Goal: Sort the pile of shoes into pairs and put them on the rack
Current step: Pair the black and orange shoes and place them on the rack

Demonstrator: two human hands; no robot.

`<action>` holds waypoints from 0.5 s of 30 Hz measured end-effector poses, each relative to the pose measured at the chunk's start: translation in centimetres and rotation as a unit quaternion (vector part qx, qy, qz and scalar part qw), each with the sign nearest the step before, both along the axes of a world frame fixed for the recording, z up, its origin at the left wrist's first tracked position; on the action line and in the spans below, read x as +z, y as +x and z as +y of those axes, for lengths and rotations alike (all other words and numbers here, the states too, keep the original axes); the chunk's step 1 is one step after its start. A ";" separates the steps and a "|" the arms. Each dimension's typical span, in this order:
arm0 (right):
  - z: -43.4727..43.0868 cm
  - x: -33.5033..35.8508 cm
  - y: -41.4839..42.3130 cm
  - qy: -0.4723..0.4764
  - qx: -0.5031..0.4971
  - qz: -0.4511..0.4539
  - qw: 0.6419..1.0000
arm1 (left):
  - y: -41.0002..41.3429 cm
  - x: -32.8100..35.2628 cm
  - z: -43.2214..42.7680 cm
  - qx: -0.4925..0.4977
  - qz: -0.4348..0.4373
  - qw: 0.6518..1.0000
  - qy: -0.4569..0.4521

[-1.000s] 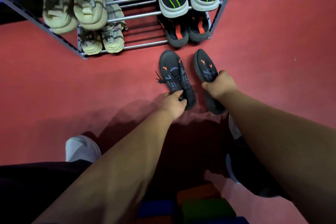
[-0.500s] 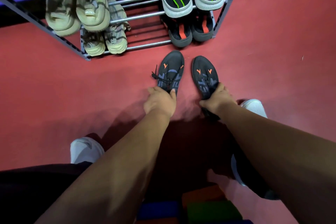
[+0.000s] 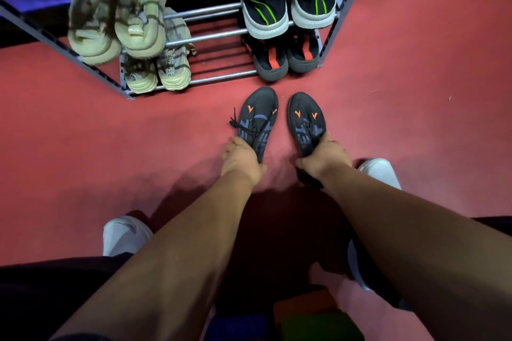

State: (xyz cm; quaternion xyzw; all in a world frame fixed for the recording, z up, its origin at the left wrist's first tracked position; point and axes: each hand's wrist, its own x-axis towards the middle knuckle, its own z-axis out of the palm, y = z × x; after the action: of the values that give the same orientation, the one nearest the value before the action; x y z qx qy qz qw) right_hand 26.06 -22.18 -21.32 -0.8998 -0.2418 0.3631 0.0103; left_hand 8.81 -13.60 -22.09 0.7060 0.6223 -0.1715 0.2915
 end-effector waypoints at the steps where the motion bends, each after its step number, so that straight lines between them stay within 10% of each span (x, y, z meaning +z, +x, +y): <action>1: 0.4 0.4 -0.2 -0.008 -0.011 0.007 1.000 | -0.4 0.4 0.4 0.017 -0.008 1.000 -0.003; 9: 4.6 7.1 -1.6 0.016 -0.057 0.015 0.998 | -2.3 7.8 3.8 0.113 -0.068 0.989 -0.067; 15: 6.6 17.3 -3.9 -0.052 0.134 -0.012 0.990 | -5.0 17.6 6.1 0.053 -0.041 0.992 -0.105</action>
State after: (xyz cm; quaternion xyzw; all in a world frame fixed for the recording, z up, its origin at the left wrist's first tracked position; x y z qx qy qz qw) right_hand 22.12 -15.54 -3.98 -0.8630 -0.3408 0.3624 -0.0881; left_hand 3.79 -7.47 -4.52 0.6439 0.6251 -0.1909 0.3978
